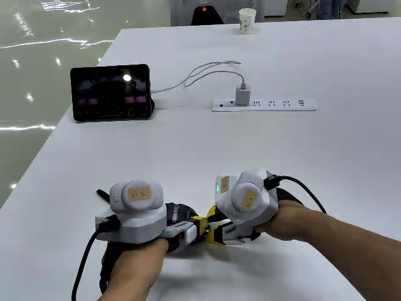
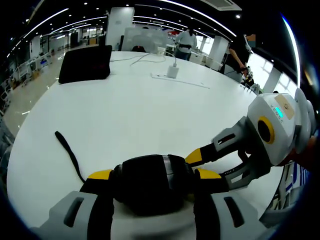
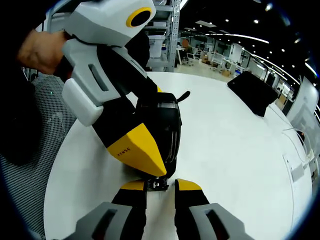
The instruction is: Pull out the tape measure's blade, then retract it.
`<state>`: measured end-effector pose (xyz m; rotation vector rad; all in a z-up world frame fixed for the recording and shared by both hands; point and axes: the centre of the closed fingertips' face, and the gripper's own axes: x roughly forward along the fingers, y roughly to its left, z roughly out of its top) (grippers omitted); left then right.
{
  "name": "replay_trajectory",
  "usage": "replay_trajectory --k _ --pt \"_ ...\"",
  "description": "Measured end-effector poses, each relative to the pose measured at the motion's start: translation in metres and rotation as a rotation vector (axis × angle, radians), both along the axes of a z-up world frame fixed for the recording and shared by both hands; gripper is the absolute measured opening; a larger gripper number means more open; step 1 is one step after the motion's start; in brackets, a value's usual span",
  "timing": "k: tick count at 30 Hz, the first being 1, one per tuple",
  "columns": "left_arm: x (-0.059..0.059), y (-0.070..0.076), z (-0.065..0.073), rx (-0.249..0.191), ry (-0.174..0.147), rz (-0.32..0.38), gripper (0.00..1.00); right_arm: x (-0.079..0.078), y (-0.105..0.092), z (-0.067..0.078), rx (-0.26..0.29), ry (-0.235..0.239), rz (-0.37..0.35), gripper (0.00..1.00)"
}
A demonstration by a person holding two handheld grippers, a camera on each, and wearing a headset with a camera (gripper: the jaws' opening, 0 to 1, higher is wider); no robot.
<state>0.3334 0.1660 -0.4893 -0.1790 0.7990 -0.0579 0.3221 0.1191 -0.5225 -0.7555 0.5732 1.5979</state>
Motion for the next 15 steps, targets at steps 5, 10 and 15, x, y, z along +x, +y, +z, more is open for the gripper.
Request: replay_trajectory --k 5,10,15 --pt "-0.0001 -0.0002 -0.0002 -0.001 0.001 -0.003 0.60 0.0000 -0.0001 -0.0001 0.001 0.002 0.000 0.18" --pt "-0.0010 0.0000 0.0000 0.002 0.003 -0.007 0.60 -0.0006 -0.0004 0.0004 0.003 -0.002 0.004 0.21" --pt "-0.0032 0.0018 0.0015 0.001 0.003 -0.010 0.62 -0.0007 -0.0031 0.0015 -0.004 -0.010 0.003 0.24"
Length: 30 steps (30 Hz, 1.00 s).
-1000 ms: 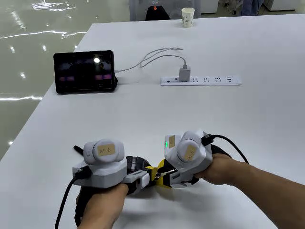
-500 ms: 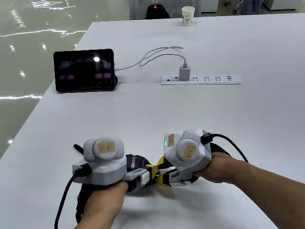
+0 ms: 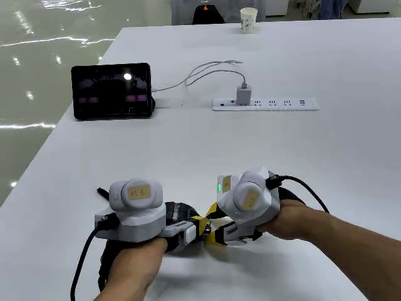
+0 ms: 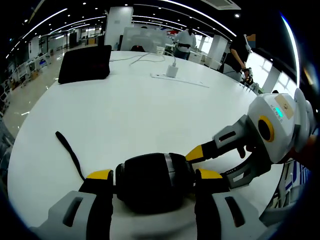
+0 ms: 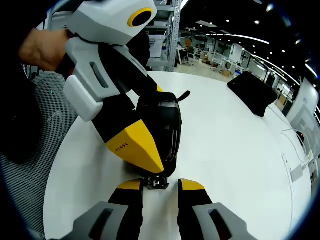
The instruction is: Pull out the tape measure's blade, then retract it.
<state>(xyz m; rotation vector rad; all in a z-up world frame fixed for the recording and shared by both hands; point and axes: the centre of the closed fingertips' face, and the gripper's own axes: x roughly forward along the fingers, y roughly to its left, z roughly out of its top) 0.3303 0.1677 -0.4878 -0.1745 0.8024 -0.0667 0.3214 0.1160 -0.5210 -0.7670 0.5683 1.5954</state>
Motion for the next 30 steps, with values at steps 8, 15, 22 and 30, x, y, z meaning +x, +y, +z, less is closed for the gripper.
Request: replay_trajectory --k 8,15,22,30 --pt "-0.004 -0.002 0.001 0.005 0.002 -0.026 0.65 0.000 -0.007 0.004 0.003 0.007 -0.017 0.24" --pt "-0.009 -0.006 0.003 0.008 0.003 -0.066 0.68 0.001 -0.016 0.008 0.013 0.011 -0.052 0.27" --pt "-0.014 -0.011 0.005 0.015 -0.002 -0.111 0.71 0.000 -0.026 0.015 0.027 0.011 -0.083 0.28" --pt "-0.020 -0.015 0.011 0.020 -0.018 -0.170 0.72 0.000 -0.041 0.023 0.046 0.009 -0.135 0.32"
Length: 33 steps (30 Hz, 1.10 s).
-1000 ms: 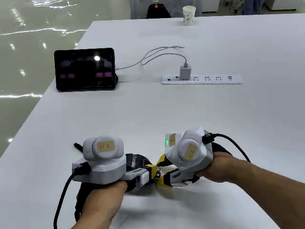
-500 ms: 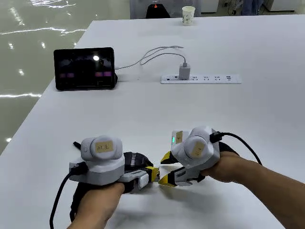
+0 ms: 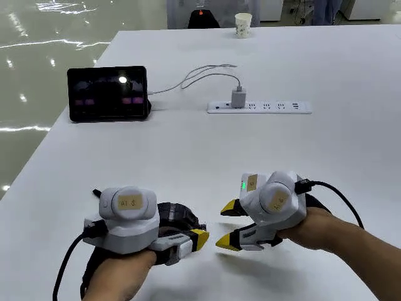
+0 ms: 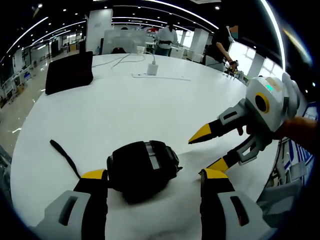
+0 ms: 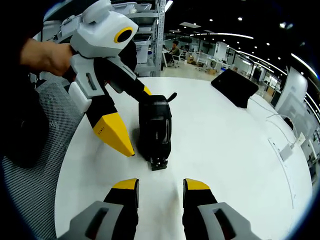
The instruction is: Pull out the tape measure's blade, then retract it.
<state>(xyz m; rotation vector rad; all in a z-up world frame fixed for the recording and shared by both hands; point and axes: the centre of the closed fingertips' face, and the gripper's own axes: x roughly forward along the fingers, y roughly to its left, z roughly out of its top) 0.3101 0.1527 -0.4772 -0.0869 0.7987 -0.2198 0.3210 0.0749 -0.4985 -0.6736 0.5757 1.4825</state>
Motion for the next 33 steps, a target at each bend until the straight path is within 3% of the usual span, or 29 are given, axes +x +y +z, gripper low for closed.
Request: replay_trajectory --k 10,18,33 --pt "-0.007 -0.002 0.009 0.002 -0.044 -0.068 0.76 -0.001 -0.022 0.008 0.035 0.010 -0.097 0.36" --pt "-0.012 -0.003 0.015 -0.022 -0.074 -0.104 0.79 -0.005 -0.038 0.013 0.065 0.021 -0.172 0.42" --pt "-0.024 -0.004 0.023 -0.010 -0.132 -0.188 0.89 -0.013 -0.070 0.023 0.121 0.036 -0.320 0.53"
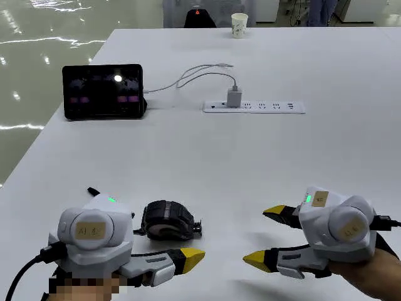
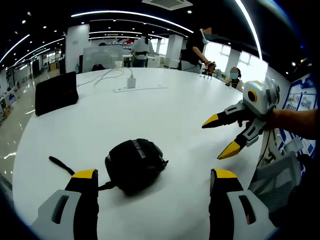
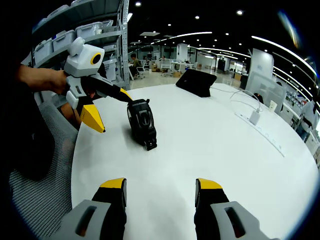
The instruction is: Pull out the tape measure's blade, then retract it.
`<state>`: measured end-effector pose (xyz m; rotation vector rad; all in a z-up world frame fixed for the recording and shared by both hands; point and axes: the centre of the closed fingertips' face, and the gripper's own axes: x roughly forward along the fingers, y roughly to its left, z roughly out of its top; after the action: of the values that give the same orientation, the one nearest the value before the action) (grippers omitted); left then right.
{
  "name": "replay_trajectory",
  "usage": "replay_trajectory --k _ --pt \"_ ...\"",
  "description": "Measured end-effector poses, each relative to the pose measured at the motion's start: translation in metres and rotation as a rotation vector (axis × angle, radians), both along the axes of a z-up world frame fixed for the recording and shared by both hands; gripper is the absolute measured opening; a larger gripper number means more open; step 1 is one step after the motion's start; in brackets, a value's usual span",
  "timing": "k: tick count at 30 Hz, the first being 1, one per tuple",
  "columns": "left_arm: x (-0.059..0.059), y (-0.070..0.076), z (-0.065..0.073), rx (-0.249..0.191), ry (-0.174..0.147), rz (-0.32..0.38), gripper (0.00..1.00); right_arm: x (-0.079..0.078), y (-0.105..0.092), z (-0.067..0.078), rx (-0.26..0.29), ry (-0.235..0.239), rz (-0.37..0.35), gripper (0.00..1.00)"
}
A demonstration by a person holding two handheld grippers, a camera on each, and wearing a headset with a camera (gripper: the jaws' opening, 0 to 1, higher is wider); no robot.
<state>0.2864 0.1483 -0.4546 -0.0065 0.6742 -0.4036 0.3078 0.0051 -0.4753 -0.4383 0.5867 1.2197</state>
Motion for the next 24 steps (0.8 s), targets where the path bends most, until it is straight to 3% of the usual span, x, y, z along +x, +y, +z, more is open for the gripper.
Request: replay_trajectory --k 15,24 --pt "-0.019 0.007 -0.001 0.047 -0.034 -0.082 0.94 -0.007 -0.021 0.015 0.072 -0.014 -0.103 0.66" --pt "-0.028 0.006 0.006 0.041 -0.086 -0.113 0.97 -0.015 -0.032 0.018 0.107 -0.026 -0.155 0.76"
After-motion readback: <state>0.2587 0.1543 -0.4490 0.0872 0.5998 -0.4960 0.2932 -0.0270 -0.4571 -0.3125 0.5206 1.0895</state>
